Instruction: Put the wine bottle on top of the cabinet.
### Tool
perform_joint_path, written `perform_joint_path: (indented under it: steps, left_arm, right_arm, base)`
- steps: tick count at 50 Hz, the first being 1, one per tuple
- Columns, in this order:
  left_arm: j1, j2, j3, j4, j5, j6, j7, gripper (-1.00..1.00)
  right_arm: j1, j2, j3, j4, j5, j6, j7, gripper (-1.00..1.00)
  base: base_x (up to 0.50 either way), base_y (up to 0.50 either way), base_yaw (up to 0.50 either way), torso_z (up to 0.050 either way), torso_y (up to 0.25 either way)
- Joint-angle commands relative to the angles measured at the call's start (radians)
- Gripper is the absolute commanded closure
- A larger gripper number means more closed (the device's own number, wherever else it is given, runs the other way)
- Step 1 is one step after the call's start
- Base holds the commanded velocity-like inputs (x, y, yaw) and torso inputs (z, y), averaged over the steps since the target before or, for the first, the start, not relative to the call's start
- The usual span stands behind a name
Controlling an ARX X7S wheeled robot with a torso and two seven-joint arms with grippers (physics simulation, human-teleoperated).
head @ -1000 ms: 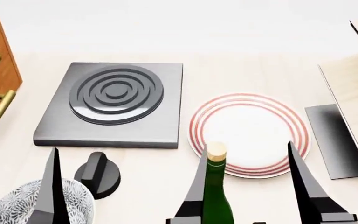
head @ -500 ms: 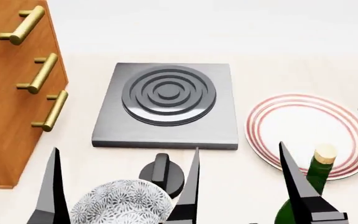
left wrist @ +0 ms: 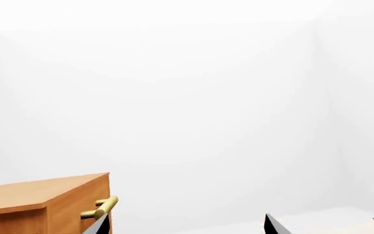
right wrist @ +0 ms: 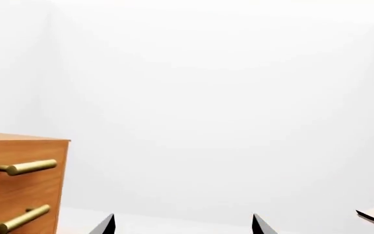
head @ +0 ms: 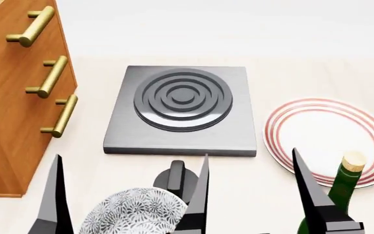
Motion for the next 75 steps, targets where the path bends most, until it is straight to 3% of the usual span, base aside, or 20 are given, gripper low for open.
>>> perform_joint_path:
  steps: [1, 8, 16, 31, 46, 75]
  left_arm:
    - [-0.002, -0.006, -0.004, 0.006, -0.008, -0.004, -0.008, -1.0]
    - [-0.002, -0.01, -0.003, 0.008, -0.008, -0.008, -0.016, -1.0]
    - [-0.004, -0.015, -0.012, 0.005, -0.019, -0.005, -0.019, -1.0]
    - [-0.008, -0.022, -0.012, 0.016, -0.028, -0.017, -0.029, -1.0]
    - [-0.005, -0.033, -0.002, 0.002, -0.034, -0.001, -0.039, -1.0]
    - [-0.01, -0.053, 0.003, 0.003, -0.054, -0.002, -0.066, -1.0]
  right_arm:
    - [0.009, 0.023, -0.013, -0.018, -0.038, 0.037, 0.017, -1.0]
    - [0.015, 0.05, 0.009, -0.041, -0.074, 0.087, 0.036, -1.0]
    - [0.156, 0.072, 0.064, -0.032, -0.055, 0.215, 0.006, -1.0]
    - [0.177, 0.101, 0.156, 0.125, -0.023, 0.159, -0.008, -1.0]
    - [0.139, 0.043, 0.278, 0.311, 0.111, 0.016, -0.04, -1.0]
    - [0.132, 0.071, 0.31, 0.421, 0.121, -0.025, -0.05, -1.0]
  base:
    - [0.0, 0.0, 0.0, 0.0, 0.0]
    - [0.0, 0.0, 0.0, 0.0, 0.0]
    - [0.0, 0.0, 0.0, 0.0, 0.0]
    - [0.0, 0.0, 0.0, 0.0, 0.0]
    - [0.0, 0.0, 0.0, 0.0, 0.0]
    - [0.0, 0.0, 0.0, 0.0, 0.0]
